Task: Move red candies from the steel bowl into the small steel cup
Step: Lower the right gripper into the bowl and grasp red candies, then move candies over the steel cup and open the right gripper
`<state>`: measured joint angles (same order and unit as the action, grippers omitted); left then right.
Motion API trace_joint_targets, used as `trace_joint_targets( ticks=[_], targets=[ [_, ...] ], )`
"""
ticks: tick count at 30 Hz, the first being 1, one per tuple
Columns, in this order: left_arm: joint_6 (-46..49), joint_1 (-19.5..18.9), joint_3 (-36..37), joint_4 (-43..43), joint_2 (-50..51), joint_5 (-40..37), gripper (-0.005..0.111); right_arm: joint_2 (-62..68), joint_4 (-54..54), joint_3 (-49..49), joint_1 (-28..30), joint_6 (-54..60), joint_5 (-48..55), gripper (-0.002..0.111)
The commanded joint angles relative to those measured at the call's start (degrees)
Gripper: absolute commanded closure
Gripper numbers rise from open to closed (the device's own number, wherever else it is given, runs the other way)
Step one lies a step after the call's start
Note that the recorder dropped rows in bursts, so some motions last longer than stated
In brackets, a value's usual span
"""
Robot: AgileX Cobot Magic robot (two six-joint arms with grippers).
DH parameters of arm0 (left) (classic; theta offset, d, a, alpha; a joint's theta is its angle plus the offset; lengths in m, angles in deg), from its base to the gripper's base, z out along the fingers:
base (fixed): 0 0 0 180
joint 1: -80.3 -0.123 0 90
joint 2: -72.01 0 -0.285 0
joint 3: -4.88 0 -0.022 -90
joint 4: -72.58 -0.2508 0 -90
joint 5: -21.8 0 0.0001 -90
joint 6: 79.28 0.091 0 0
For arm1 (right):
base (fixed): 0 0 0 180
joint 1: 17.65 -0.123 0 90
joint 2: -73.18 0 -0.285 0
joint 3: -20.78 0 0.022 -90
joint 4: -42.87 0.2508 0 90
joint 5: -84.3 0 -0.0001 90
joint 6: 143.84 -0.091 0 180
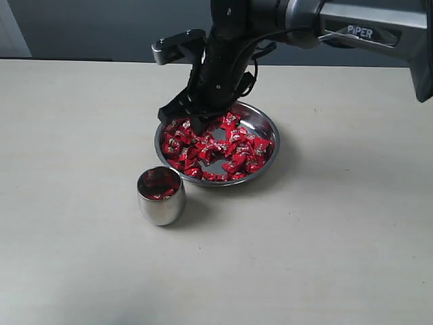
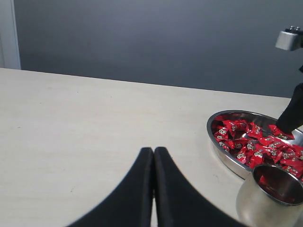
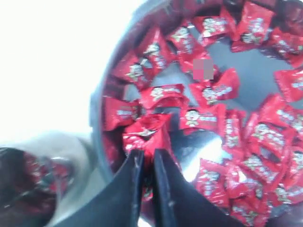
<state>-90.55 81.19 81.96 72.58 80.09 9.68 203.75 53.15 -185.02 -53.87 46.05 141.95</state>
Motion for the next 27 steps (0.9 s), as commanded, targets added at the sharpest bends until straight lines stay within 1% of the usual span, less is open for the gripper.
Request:
trace_joint_targets(
  ticks=[1,5,11,15,16,18,22,24,27],
  targets=[
    [-0.18,0.37,0.14,0.00,-0.30,0.29,0.106,-1.77,11.35,-0.14,0.14,8.79,4.24,0.100],
    [-0.18,0.37,0.14,0.00,-0.30,0.29,0.106,-1.87,16.22,-0.14,-0.52,12.31,7.39,0.100],
    [-0.18,0.37,0.14,0.00,-0.30,0.29,0.106,-1.87,15.64,-0.14,-4.51,15.65,11.67,0.100],
    [-0.18,0.37,0.14,0.00,-0.30,0.29,0.106,-1.87,14.30,-0.14,-6.14,16.00,12.03,0.099],
    [-0.18,0.37,0.14,0.00,-0.30,0.29,0.106,-1.87,13.89,-0.14,-6.40,16.00,12.03,0.097],
    [-0.18,0.37,0.14,0.00,-0.30,0.29,0.106,-1.87,13.31,-0.14,-6.53,16.00,12.03,0.089],
    [-0.18,0.37,0.14,0.00,-0.30,0.29,0.106,-1.87,11.27,-0.14,-6.53,16.00,10.83,0.068],
    [-0.18,0.37,0.14,0.00,-0.30,0.29,0.106,-1.87,9.57,-0.14,-6.53,16.00,10.68,0.064],
    [-0.18,0.37,0.14,0.00,-0.30,0.29,0.106,-1.90,4.43,-0.14,-6.53,16.00,10.59,0.065]
  ],
)
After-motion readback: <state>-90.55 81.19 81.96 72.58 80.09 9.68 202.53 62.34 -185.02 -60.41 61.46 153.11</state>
